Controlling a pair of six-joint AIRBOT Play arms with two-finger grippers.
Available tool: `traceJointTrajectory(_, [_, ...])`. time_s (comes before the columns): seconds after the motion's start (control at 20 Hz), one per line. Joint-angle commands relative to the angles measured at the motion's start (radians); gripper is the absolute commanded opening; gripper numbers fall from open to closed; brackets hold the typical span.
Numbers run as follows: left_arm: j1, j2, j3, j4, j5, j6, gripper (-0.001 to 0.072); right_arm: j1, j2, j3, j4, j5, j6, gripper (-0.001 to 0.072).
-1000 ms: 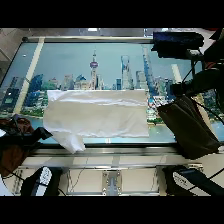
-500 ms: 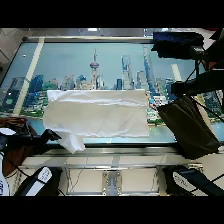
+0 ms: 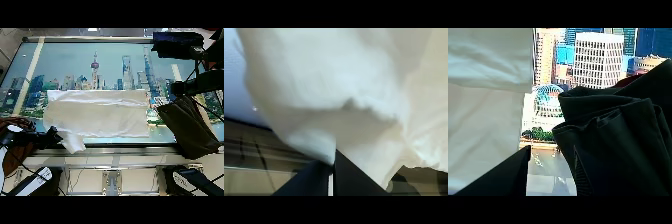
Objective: Fold the shirts.
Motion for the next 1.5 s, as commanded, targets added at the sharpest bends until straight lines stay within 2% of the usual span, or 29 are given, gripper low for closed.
traceJointTrajectory(0.0, [-0.013, 0.001, 0.002, -0.008, -0.023, 0.009, 0.0010, 0.000, 0.005, 0.003, -0.008, -0.014, 0.003, 0.0309])
traceJointTrajectory(0.05, [-0.013, 0.013, 0.002, -0.010, -0.029, 0.011, 0.0010, -0.001, 0.011, 0.003, -0.029, -0.022, 0.003, 0.0310])
traceJointTrajectory(0.2, [-0.013, 0.064, 0.007, -0.009, -0.029, 0.011, 0.0010, -0.019, 0.049, -0.053, -0.228, -0.124, 0.008, 0.0311])
traceJointTrajectory(0.3, [-0.013, 0.098, 0.008, -0.009, -0.029, 0.011, 0.0010, -0.102, 0.128, -0.261, -0.156, -0.120, 0.034, 0.0311])
traceJointTrajectory(0.4, [-0.013, 0.126, 0.008, -0.009, -0.029, 0.011, 0.0010, -0.186, 0.251, -0.587, 0.073, 0.018, 0.087, 0.0309])
traceJointTrajectory(0.5, [-0.013, 0.143, 0.008, -0.009, -0.029, 0.011, 0.0010, -0.208, 0.356, -0.903, 0.381, 0.223, 0.118, 0.0229])
traceJointTrajectory(0.55, [-0.013, 0.146, 0.008, -0.010, -0.029, 0.011, 0.0010, -0.208, 0.381, -1.022, 0.533, 0.303, 0.130, 0.0230])
traceJointTrajectory(0.6, [-0.013, 0.148, 0.008, -0.010, -0.029, 0.011, 0.0010, -0.208, 0.386, -1.116, 0.668, 0.359, 0.129, 0.0236])
traceJointTrajectory(0.65, [-0.013, 0.147, 0.008, -0.010, -0.029, 0.011, 0.0010, -0.207, 0.386, -1.172, 0.758, 0.384, 0.129, 0.0332])
traceJointTrajectory(0.7, [-0.013, 0.148, 0.008, -0.010, -0.029, 0.011, 0.0010, -0.207, 0.386, -1.199, 0.804, 0.396, 0.128, 0.0429])
traceJointTrajectory(0.85, [-0.013, 0.148, 0.008, -0.010, -0.029, 0.011, 0.0010, -0.201, 0.385, -1.196, 0.852, 0.443, 0.136, 0.0427])
traceJointTrajectory(1.15, [-0.013, 0.148, 0.008, -0.010, -0.029, 0.011, 0.0010, -0.073, 0.303, -1.196, 0.853, 0.705, 0.297, 0.0417])
traceJointTrajectory(1.3, [-0.013, 0.148, 0.008, -0.010, -0.030, 0.011, 0.0010, -0.017, 0.216, -1.186, 0.852, 0.680, 0.313, 0.0415])
traceJointTrajectory(1.35, [-0.013, 0.148, 0.008, -0.010, -0.030, 0.011, 0.0010, -0.003, 0.200, -1.183, 0.850, 0.690, 0.313, 0.0351])
traceJointTrajectory(1.4, [-0.013, 0.148, 0.008, -0.010, -0.034, 0.011, 0.0010, 0.004, 0.197, -1.177, 0.850, 0.706, 0.314, 0.0143])
traceJointTrajectory(1.45, [-0.013, 0.148, 0.008, -0.010, -0.038, 0.011, 0.0010, 0.007, 0.198, -1.163, 0.849, 0.716, 0.313, 0.0022])
